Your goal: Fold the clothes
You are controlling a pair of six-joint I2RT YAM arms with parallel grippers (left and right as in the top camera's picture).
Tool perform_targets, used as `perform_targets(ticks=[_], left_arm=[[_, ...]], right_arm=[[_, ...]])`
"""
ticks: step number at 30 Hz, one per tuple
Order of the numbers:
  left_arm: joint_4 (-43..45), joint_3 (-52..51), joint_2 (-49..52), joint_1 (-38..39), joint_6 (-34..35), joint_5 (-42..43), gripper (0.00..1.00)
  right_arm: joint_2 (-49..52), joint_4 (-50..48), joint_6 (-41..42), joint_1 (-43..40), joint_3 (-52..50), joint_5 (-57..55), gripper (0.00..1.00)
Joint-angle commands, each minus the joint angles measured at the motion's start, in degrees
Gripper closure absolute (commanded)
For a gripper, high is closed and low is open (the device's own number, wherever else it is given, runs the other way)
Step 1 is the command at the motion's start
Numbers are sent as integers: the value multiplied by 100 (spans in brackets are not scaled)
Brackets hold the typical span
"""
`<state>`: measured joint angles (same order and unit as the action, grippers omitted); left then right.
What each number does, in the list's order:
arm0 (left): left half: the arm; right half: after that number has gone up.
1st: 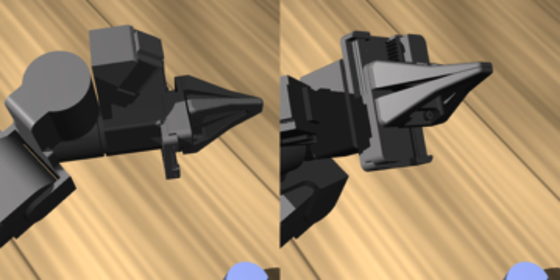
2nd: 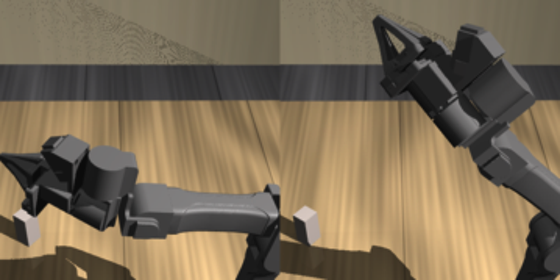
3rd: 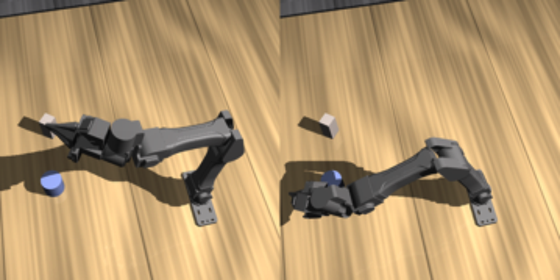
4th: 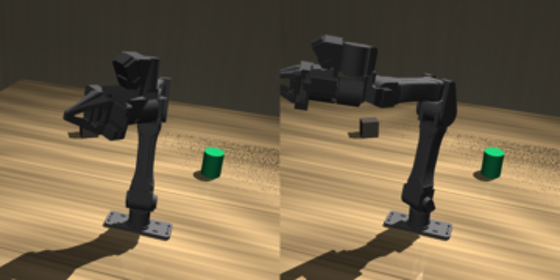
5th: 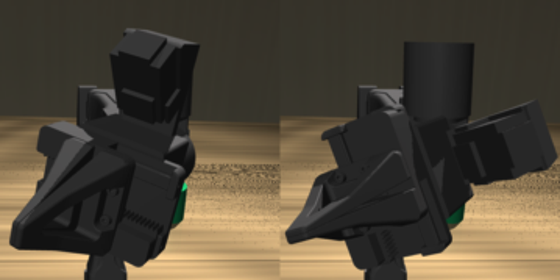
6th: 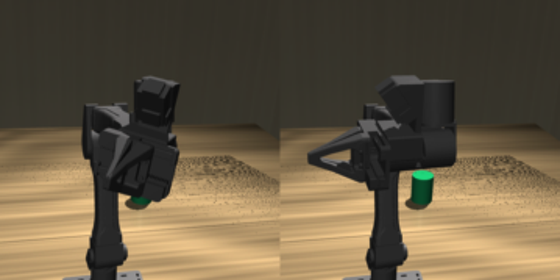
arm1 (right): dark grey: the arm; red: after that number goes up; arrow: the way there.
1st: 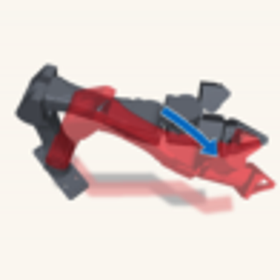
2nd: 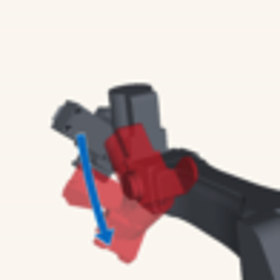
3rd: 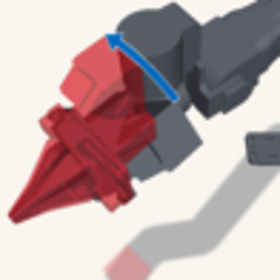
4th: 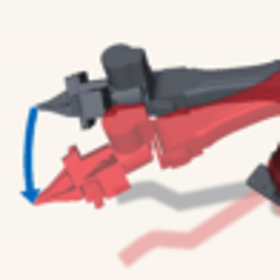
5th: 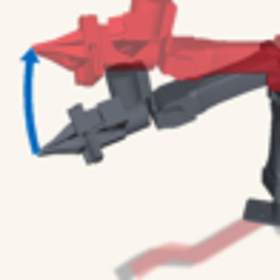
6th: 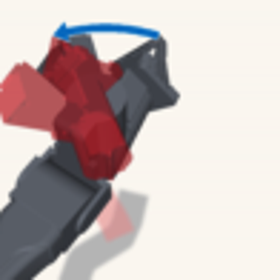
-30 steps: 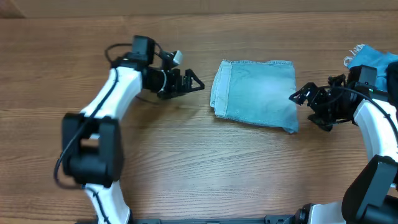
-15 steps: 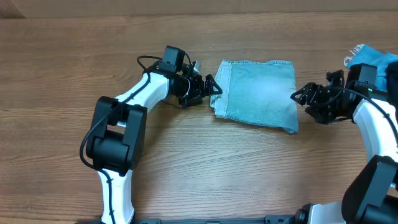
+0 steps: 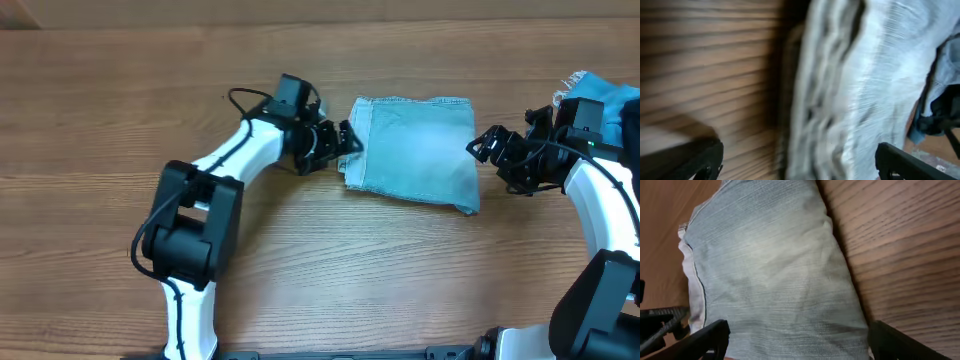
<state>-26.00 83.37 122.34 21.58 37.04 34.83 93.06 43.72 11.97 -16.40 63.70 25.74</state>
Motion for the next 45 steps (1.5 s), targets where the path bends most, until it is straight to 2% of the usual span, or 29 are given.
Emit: perform_targets(ticks=[1,3,8,17,22,26,29,33,38,45], left_arm=[[195,-7,35,140,544,-133,0],[501,-7,334,170,544,232,0],[920,-7,852,166,540,345,0],[1543,-7,1040,181,466,586,0],[1851,7,1029,160,44,876,4],[2120,13,957,46,-260,1373,12],[1919,13,737,-103,-448,1126,10],[990,15,542,-289,-472,103,8],[356,13,546,-129,-470,-542,7],[745,13,581,428,-232,-881,3]], right_arm=[[-57,68,0,17,85,-39,7],[-57,118,0,17,85,-39,7],[-57,199,0,17,85,-42,8],[-57,199,0,17,85,-39,9],[-57,186,0,17,85,-42,9],[-57,184,-2,17,85,-42,8],[-57,179,-2,17,85,-44,8],[-57,179,-2,17,85,-42,9],[-57,181,-2,17,85,-42,9],[-57,203,0,17,85,-42,9]])
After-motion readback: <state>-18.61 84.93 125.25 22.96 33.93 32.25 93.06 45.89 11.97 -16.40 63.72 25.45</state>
